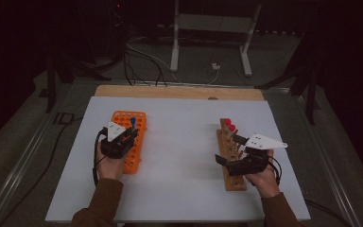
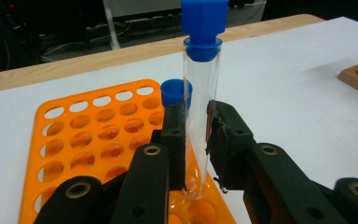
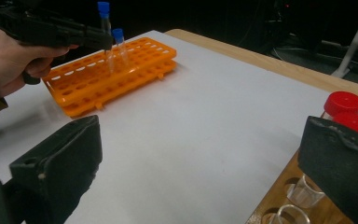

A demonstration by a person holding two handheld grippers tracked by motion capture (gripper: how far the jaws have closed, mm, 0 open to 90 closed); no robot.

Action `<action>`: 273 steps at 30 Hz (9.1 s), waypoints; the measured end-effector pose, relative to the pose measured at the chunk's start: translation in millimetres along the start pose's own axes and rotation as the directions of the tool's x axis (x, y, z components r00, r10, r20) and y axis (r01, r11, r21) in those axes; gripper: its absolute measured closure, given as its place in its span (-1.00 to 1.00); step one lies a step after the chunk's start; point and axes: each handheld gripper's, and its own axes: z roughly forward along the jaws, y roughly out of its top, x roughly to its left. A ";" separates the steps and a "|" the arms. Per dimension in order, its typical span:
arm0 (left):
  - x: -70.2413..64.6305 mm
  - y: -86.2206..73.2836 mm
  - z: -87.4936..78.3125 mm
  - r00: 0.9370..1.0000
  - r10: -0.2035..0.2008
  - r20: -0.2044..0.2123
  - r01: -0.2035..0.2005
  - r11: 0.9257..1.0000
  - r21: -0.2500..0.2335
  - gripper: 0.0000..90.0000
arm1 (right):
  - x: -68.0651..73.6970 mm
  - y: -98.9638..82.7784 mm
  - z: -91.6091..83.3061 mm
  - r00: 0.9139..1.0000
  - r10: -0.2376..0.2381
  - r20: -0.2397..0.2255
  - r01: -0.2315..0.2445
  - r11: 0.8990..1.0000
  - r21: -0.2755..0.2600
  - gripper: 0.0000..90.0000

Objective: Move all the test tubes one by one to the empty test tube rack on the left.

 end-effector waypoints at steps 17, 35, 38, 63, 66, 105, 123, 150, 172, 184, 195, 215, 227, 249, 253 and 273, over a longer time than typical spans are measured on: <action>0.7 -16.0 10.3 1.000 -0.005 -0.022 0.008 0.991 0.136 0.71 | -1.1 -0.2 -2.3 1.000 0.000 0.000 0.000 1.000 -0.006 -1.00; -0.6 -15.2 15.3 0.999 0.007 -0.032 0.000 0.978 0.211 0.61 | -2.6 -0.9 -3.9 1.000 0.001 0.003 -0.001 1.000 -0.005 -1.00; 0.3 -15.5 12.9 0.999 -0.011 -0.030 0.017 0.981 0.195 0.47 | -4.8 -1.2 -5.6 1.000 0.008 0.010 -0.008 1.000 -0.007 -1.00; -2.7 -10.4 -24.8 0.987 -0.155 0.037 0.156 0.987 -0.028 -0.98 | -27.9 -30.3 -7.2 0.994 0.003 0.109 -0.013 0.996 0.093 -0.52; -4.9 -10.0 -27.1 0.989 -0.142 0.047 0.144 0.989 -0.040 -1.00 | -28.6 -33.7 -5.6 0.993 -0.016 0.118 0.003 0.994 0.109 -0.11; -38.2 3.8 -29.1 0.993 -0.034 0.110 0.041 0.997 -0.061 -0.98 | -27.6 -19.5 -6.2 0.985 -0.006 0.172 -0.017 0.991 0.129 0.70; -75.9 18.4 -11.8 0.983 0.068 0.168 -0.057 0.996 -0.070 -0.98 | -21.9 22.6 -26.3 0.987 -0.046 0.154 0.030 0.994 0.103 0.70; -138.8 19.3 8.2 0.940 0.152 0.307 -0.130 0.987 -0.090 -0.73 | 17.3 30.0 29.4 1.000 -0.009 -0.011 0.011 0.991 0.132 0.69; -166.1 16.4 19.3 0.896 0.193 0.400 -0.164 0.981 -0.106 0.39 | 28.7 27.7 43.0 0.998 0.011 -0.066 -0.001 0.990 0.140 0.69; -167.2 15.6 20.5 0.882 0.191 0.431 -0.157 0.981 -0.114 0.68 | 29.1 26.2 43.8 0.997 0.016 -0.076 -0.005 0.990 0.143 0.69; -160.6 13.6 24.6 0.898 0.157 0.412 -0.136 0.987 -0.082 0.69 | 21.5 23.2 37.3 0.998 0.032 -0.056 -0.026 0.994 0.105 -0.01; -129.6 17.7 9.7 0.932 0.111 0.345 -0.086 0.992 -0.087 0.69 | 3.4 4.9 17.6 0.999 0.037 0.021 -0.038 0.999 0.035 -0.99; -100.9 19.1 -3.7 0.953 0.080 0.292 -0.051 0.993 -0.106 0.69 | -2.2 -0.6 9.9 0.998 0.042 0.046 -0.044 0.999 0.026 -1.00; -38.9 16.6 -29.5 0.975 0.026 0.220 0.010 0.987 -0.160 0.69 | -1.9 -0.5 6.4 0.998 0.044 0.038 -0.045 0.999 0.012 -1.00; -28.7 10.4 -30.4 0.981 0.010 0.194 0.019 0.989 -0.149 0.69 | -1.8 -0.6 6.1 0.998 0.042 0.037 -0.043 0.999 0.011 -1.00; -6.1 -12.8 -23.3 0.998 -0.018 0.058 0.022 0.997 -0.069 0.69 | -0.8 -1.5 6.2 0.999 0.035 0.030 -0.035 0.999 0.009 -1.00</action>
